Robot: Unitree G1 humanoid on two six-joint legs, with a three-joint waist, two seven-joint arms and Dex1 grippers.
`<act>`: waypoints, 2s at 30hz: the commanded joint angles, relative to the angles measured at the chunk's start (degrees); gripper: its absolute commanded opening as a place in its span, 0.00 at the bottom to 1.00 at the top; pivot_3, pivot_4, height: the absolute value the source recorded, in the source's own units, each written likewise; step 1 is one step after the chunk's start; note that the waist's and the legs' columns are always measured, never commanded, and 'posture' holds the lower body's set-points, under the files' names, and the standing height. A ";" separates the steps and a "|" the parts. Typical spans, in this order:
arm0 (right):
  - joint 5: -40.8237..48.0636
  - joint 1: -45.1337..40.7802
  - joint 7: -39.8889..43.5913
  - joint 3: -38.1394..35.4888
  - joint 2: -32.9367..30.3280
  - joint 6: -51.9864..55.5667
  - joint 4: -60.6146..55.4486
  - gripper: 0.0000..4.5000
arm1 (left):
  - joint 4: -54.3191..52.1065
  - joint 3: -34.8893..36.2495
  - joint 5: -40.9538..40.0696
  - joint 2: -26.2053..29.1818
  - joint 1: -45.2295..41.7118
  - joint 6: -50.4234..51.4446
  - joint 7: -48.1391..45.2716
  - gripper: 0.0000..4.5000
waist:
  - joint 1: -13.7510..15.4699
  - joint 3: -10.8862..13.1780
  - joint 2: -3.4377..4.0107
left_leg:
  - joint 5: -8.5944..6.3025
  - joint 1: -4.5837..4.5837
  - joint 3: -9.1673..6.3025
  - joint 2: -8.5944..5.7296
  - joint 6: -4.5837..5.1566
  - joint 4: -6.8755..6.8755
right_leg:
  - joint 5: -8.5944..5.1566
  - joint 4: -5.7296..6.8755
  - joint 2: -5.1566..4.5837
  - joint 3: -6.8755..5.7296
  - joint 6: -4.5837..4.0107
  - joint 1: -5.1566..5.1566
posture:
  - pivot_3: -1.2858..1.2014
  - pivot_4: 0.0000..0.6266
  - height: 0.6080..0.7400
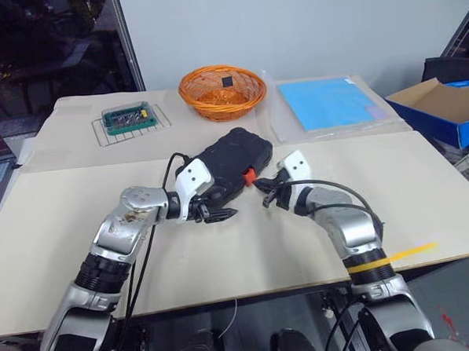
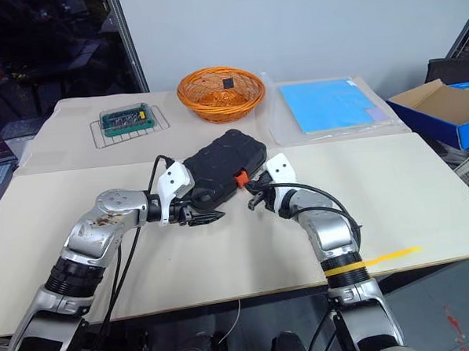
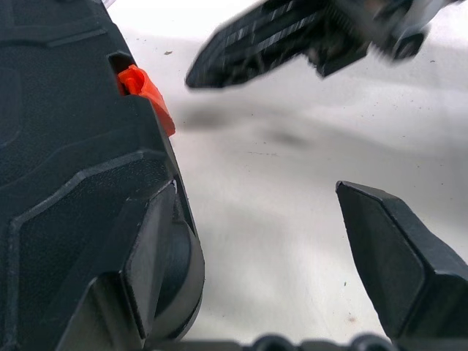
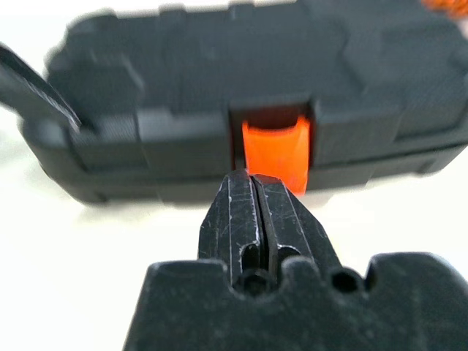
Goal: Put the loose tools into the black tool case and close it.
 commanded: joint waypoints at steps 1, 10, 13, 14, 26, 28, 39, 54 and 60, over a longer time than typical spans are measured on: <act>0.51 -1.22 -2.58 -1.86 1.01 -1.27 -1.58 0.01 | 3.14 -1.35 1.04 -0.47 1.95 2.95 0.84 0.83 | 0.11 0.00 0.00 | 0.01 0.00 0.00 -0.01 0.00 -0.01 | 0.00 0.00 0.00 0.00 0.00 0.00 | 0.52 0.24 1.00; -2.21 -7.74 -5.21 -0.74 3.51 -5.81 11.08 0.01 | 3.96 -1.36 1.59 -0.67 1.47 3.24 1.39 0.83 | 0.02 0.00 0.00 | 0.11 0.01 0.00 -0.02 0.03 -0.02 | 0.00 0.00 0.00 -0.01 0.00 0.00 | 0.52 0.24 1.00; -3.33 -9.14 -5.44 -0.24 4.14 -7.74 15.70 0.01 | 3.90 -1.29 1.57 -0.69 1.47 3.43 1.75 0.83 | -0.04 0.00 0.00 | 0.17 0.01 0.01 -0.03 -0.06 -0.02 | 0.00 -0.01 0.00 -0.01 0.00 0.01 | 0.52 0.24 1.00; -3.69 -9.21 -5.45 0.01 4.23 -7.91 16.65 0.01 | 3.88 -1.25 1.54 -0.69 1.48 3.52 1.86 0.83 | -0.05 0.00 0.00 | 0.17 0.01 0.01 -0.03 -0.06 -0.02 | 0.00 0.00 0.00 -0.01 0.00 0.01 | 0.52 0.24 1.00; -8.70 -7.39 -4.71 4.63 4.69 -9.14 22.19 0.01 | 4.15 -1.33 2.07 -0.69 1.68 4.13 3.32 0.83 | -0.15 -0.44 -0.03 | 0.08 0.51 0.02 -0.02 -0.15 -0.29 | 0.00 -0.11 0.00 -0.01 -0.02 0.12 | 0.52 0.24 1.00; -9.31 -7.33 -4.57 5.12 5.06 -9.29 23.27 0.01 | 4.56 -1.36 2.37 -0.71 1.53 4.06 3.55 0.83 | -0.19 -0.69 -0.08 | 0.07 0.61 0.04 -0.01 -0.18 -0.39 | -0.01 -0.12 0.00 -0.01 -0.06 0.16 | 0.52 0.24 1.00; -11.34 -7.86 -4.43 5.80 5.58 -11.65 27.75 0.01 | 4.47 -0.97 2.09 -0.72 1.72 3.68 3.86 0.83 | -0.38 -1.60 -0.16 | 0.03 1.05 0.09 0.10 -0.27 -0.72 | -0.09 -0.15 -0.06 -0.01 -0.31 0.33 | 0.52 0.24 1.00; 8.27 5.43 10.03 -2.67 -11.38 3.67 -23.28 0.33 | -10.98 15.45 -16.21 -2.40 13.67 1.70 1.29 1.00 | 0.28 -1.17 0.15 | 0.20 0.14 0.12 -0.09 -0.03 -0.81 | -0.11 -0.15 -0.73 -0.50 -0.36 -0.21 | 0.52 0.24 1.00; 15.66 21.67 15.78 -14.74 -27.69 13.01 -39.68 0.75 | -19.50 22.31 -21.94 4.32 24.29 5.20 -0.41 1.00 | 1.32 -1.12 0.14 | -0.06 0.03 -0.04 -0.08 0.32 -0.81 | -0.14 -0.76 -0.85 -0.80 -0.30 0.02 | 0.52 0.24 1.00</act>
